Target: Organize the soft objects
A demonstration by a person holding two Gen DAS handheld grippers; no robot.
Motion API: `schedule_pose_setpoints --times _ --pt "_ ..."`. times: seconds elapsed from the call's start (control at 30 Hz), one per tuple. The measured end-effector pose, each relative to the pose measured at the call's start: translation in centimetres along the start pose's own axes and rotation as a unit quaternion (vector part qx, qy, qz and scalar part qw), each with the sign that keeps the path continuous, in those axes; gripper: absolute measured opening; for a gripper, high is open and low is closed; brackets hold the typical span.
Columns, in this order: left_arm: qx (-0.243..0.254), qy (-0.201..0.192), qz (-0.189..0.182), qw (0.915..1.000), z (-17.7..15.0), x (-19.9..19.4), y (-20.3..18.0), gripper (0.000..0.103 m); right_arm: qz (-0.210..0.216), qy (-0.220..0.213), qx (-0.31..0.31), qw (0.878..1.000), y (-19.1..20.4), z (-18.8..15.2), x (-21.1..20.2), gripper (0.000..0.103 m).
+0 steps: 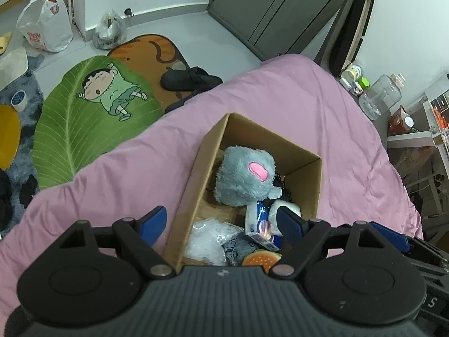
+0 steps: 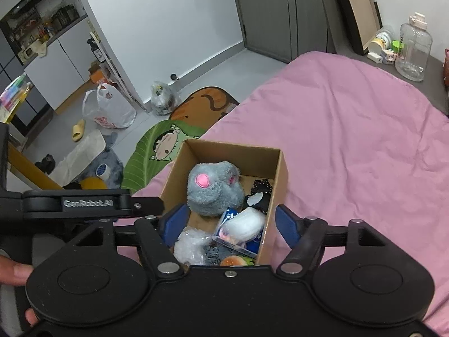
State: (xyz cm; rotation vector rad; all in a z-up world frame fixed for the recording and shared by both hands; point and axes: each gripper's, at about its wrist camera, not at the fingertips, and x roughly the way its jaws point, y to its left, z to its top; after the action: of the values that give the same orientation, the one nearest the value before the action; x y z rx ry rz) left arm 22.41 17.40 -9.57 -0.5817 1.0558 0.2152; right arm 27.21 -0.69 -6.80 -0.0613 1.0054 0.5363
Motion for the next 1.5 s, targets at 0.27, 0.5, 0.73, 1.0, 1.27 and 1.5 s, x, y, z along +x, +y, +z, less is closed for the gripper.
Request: schedule_pose_setpoints --times 0.27,0.5,0.73,1.0,1.27,1.5 --pt "0.017 0.000 0.000 0.9999 -0.6 -1.6 0.1 0.084 -0.018 0.005 -0.005 1.000 0.7 -1.1 -1.4 0.073" --pt "0.044 -0.008 0.009 0.9990 -1.5 -3.8 -0.1 0.086 -0.020 -0.003 0.001 1.000 1.4 -2.1 -3.1 0.079" --pt "0.067 -0.018 0.017 0.9974 -2.8 -6.2 -0.2 0.089 -0.021 -0.021 0.006 1.000 2.1 -3.1 -5.2 0.086" --pt "0.091 -0.038 0.018 0.9949 -4.3 -9.6 -1.1 0.096 -0.017 -0.044 0.012 0.999 2.6 -3.9 -8.2 0.098" --pt "0.089 -0.079 0.024 0.9926 -5.6 -13.1 -1.7 0.103 -0.013 -0.071 0.020 0.997 1.9 -4.8 -11.4 0.103" --pt "0.106 -0.101 0.028 0.9889 -7.5 -15.0 -2.6 0.103 -0.006 -0.090 0.045 0.995 0.2 -6.2 -14.0 0.103"
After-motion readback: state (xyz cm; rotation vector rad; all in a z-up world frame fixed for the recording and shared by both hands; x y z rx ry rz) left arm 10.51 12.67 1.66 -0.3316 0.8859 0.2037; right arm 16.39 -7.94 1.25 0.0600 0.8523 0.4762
